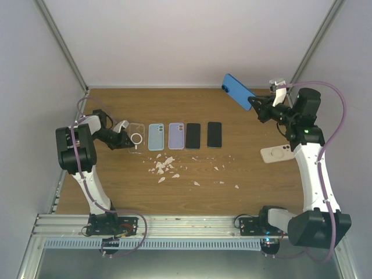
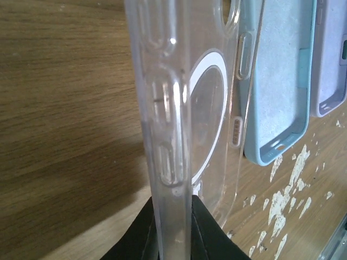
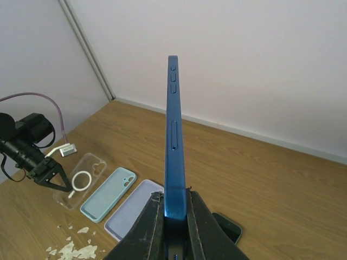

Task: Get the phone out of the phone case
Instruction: Place the phone case at the center of the board.

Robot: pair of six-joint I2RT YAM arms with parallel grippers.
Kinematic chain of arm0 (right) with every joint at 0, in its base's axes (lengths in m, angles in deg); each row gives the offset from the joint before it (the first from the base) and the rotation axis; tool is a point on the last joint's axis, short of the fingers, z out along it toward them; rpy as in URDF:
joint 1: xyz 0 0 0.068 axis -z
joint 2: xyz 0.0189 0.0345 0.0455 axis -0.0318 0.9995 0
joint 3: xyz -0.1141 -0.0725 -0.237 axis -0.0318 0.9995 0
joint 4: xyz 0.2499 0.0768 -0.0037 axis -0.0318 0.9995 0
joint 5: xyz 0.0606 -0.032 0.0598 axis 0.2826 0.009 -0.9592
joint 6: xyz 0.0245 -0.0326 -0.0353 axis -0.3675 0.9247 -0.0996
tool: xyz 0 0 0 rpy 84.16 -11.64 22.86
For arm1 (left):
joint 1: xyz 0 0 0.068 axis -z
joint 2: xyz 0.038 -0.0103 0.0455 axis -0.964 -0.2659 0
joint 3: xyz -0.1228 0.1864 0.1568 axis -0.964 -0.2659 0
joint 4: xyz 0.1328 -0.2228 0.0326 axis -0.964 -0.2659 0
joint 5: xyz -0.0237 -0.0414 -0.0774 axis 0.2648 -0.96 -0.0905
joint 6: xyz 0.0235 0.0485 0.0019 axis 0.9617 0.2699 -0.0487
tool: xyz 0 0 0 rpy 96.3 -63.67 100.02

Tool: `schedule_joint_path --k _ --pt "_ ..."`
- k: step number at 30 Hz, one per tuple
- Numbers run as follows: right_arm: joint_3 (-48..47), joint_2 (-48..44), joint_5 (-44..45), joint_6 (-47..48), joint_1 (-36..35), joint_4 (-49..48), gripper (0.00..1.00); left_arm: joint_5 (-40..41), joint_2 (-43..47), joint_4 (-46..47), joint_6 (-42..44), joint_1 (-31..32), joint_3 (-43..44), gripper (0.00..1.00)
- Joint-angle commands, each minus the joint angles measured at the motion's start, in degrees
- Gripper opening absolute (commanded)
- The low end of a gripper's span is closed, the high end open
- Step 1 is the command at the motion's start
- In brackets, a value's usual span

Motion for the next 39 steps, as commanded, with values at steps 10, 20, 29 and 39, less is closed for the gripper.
schedule_joint_path --k 10,20,29,39 --pt "0.8 -1.5 -0.3 0.5 0.6 -3.1 0.01 6.5 -4.9 6.8 -7.1 1.5 4.2 0.0" --pt "0.7 -2.1 -0.2 0.9 0.6 -2.8 0.0 12.6 -4.7 8.7 -10.0 2.3 3.6 0.16" --pt "-0.4 -2.0 -0.2 1.6 0.6 -2.4 0.01 17.6 0.4 10.0 -13.9 2.2 1.2 0.38" --pt "-2.1 -2.4 0.9 6.0 0.5 -1.0 0.01 13.7 11.5 10.6 -14.1 1.5 0.2 0.64"
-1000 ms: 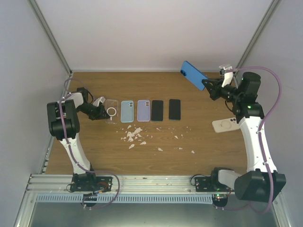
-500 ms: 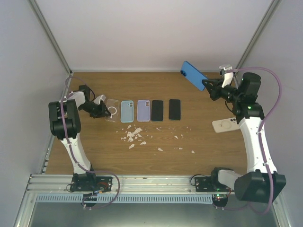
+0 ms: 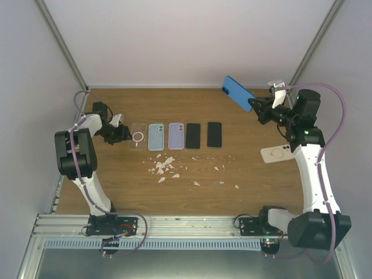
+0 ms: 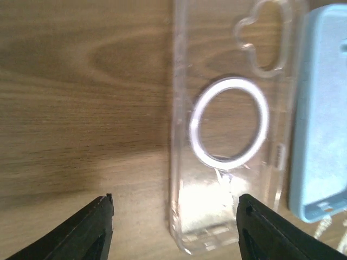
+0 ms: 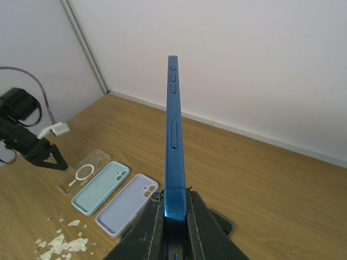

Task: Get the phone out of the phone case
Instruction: Place the phone case at the center of the board, then place the phone at the center of the board.

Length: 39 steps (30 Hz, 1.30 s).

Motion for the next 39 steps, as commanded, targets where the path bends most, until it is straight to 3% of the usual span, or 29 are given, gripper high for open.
schedule_joint_path --k 1,7,12,16,24,30,34,39 --pt "-3.5 -1.6 0.6 4.0 0.5 -1.7 0.01 -3.9 8.9 2.3 0.2 -0.6 0.6 0.65" --pt "-6.8 -0.1 2.1 7.5 -0.2 -0.9 0.01 -13.9 18.4 4.3 -1.9 -0.6 4.0 0.82" --pt "-10.0 0.7 8.4 12.0 -3.0 -2.2 0.01 -23.8 24.5 9.1 -8.7 -0.5 6.9 0.99" --pt "-10.8 0.1 17.1 18.1 -9.2 -5.2 0.0 -32.2 27.7 15.3 -16.9 0.4 8.7 0.99" --pt "-8.1 -1.8 38.8 34.7 -24.2 -12.7 0.0 -40.8 31.7 32.1 -35.6 3.6 6.8 0.99" --pt "-2.0 -2.0 53.8 51.7 -34.6 -25.2 0.01 -40.8 34.3 46.7 -49.4 7.5 1.8 0.99" --pt "0.6 -0.9 57.7 59.8 -39.0 -30.5 0.0 -39.7 34.4 53.6 -55.9 10.7 0.0 0.99" --pt "4.1 1.3 61.3 70.9 -44.1 -40.5 0.0 -37.7 32.7 55.8 -58.4 16.1 0.0 0.97"
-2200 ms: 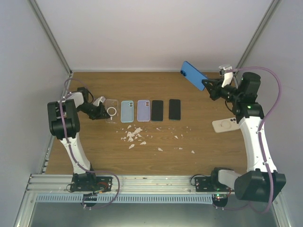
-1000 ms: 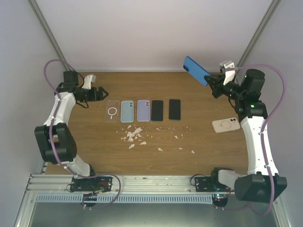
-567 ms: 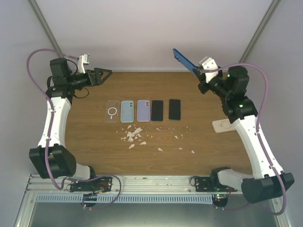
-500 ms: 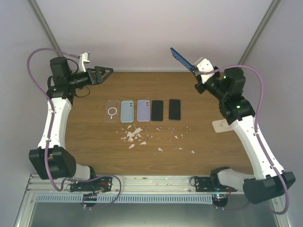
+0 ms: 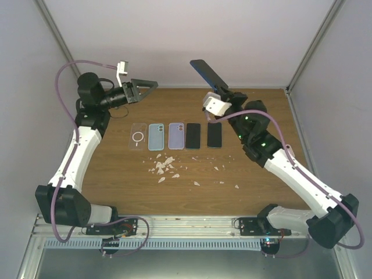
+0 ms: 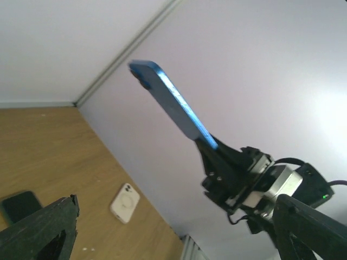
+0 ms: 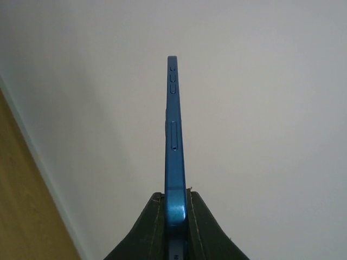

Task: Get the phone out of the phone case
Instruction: Place the phone at the center of the board.

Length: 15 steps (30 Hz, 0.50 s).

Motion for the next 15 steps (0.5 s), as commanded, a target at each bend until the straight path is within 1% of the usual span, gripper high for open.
schedule_joint_path --k 1,6,11,15 --pt "2.2 1.3 6.3 14.8 -4.9 -16.8 0.01 1.9 -0.8 8.1 -5.2 4.2 -0.6 0.96" --pt "4.7 3.3 7.3 22.2 -9.5 -23.4 0.01 3.7 -2.0 9.5 -5.4 6.6 -0.7 0.93" --pt "5.6 5.4 8.7 25.8 -13.2 -26.3 0.0 4.0 -4.2 4.5 0.2 8.1 1.9 0.88" --pt "7.9 6.0 8.9 29.0 -14.7 -29.7 0.0 3.9 -5.6 5.0 -0.2 8.5 1.7 0.84"
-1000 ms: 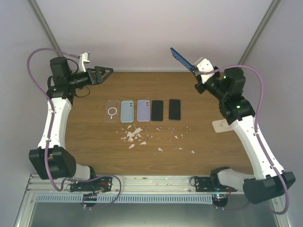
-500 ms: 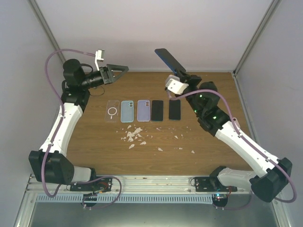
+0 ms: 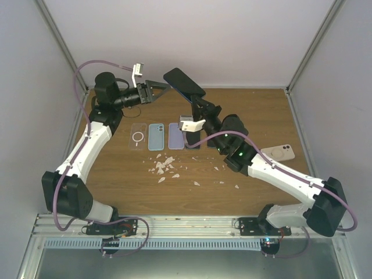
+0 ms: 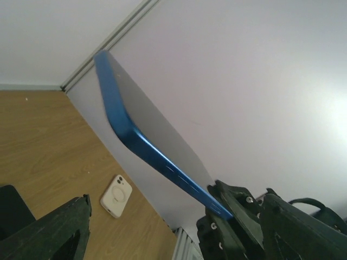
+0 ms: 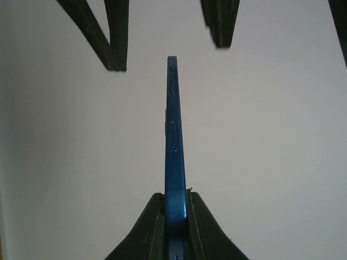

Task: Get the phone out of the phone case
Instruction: Place the phone at the center of the board.

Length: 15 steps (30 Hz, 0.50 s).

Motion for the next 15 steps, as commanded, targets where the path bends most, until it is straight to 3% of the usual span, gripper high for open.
schedule_joint_path --k 1,9,15 --pt "2.0 -0.1 1.7 6.1 -1.7 -11.4 0.0 0.6 -1.5 1.0 1.5 0.8 1.4 0.83" --pt "6.8 0.0 -0.1 13.7 -2.4 -19.8 0.0 -0.6 -3.7 7.4 -6.0 0.8 -1.4 0.66" --pt "9.0 0.7 -1.1 16.9 -2.8 -24.6 0.0 -0.9 -4.3 14.0 -13.3 0.7 -4.7 0.42"
